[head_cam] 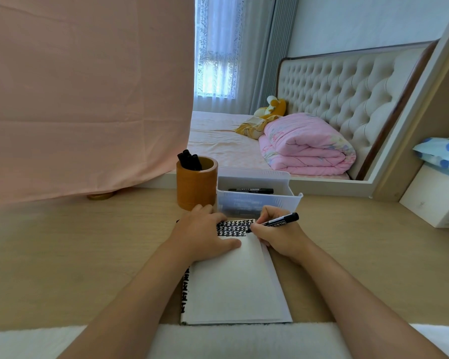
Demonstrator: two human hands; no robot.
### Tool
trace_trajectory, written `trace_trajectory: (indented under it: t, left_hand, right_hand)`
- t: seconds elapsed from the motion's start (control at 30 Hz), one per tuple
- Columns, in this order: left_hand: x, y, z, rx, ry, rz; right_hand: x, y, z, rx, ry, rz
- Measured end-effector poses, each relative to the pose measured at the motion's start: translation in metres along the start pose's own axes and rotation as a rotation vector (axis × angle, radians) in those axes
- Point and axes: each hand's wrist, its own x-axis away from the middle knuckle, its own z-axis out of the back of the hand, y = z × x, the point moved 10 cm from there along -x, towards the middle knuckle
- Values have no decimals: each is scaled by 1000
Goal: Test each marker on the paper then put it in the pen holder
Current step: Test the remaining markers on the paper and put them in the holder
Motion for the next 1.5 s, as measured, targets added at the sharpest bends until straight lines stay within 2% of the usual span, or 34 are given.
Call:
trace_trajectory:
  t: [0.2,0.87,1.17,1.4,1.5]
  left_hand:
    - [0,-1,0,2,-5,-2]
    - [0,0,-1,2,-11,1]
    - [1,0,0,5,-8,-5]
    - [1,1,1,0,-3,-7]
    - [1,0,1,4,-8,-5]
  right_hand:
    - [-2,-2,-2,81,1,29]
    - [0,-2,1,62,12,43]
    - [2,-6,-6,66,-65,55]
    - [1,-3,-4,78,-41,25]
    - [3,1,3,4,1,0]
